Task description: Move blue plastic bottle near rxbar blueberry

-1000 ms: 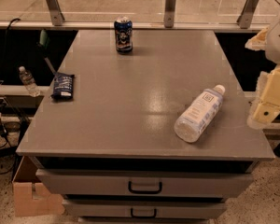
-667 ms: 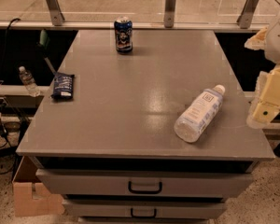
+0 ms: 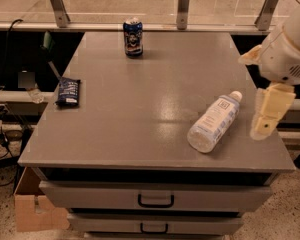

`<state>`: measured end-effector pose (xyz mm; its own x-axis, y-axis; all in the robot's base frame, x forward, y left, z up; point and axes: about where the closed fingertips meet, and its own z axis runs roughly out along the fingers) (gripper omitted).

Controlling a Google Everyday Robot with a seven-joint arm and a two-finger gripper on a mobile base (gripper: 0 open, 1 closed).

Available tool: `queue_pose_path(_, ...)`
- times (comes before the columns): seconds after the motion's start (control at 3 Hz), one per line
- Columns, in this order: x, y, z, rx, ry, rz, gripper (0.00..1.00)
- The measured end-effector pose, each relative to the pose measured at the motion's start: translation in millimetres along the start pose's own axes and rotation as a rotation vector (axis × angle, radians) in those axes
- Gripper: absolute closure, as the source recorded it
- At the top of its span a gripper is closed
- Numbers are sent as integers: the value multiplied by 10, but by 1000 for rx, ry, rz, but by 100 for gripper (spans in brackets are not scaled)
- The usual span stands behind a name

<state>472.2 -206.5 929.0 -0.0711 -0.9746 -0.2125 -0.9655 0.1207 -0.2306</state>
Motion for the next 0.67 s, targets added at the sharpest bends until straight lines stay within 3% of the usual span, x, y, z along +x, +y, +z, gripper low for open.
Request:
queue_pose_path(0.33,22,-73,329,-41,-19,-120,0)
queue_pose_path(0.67,30,-53,589,-81,-22,-285,0)
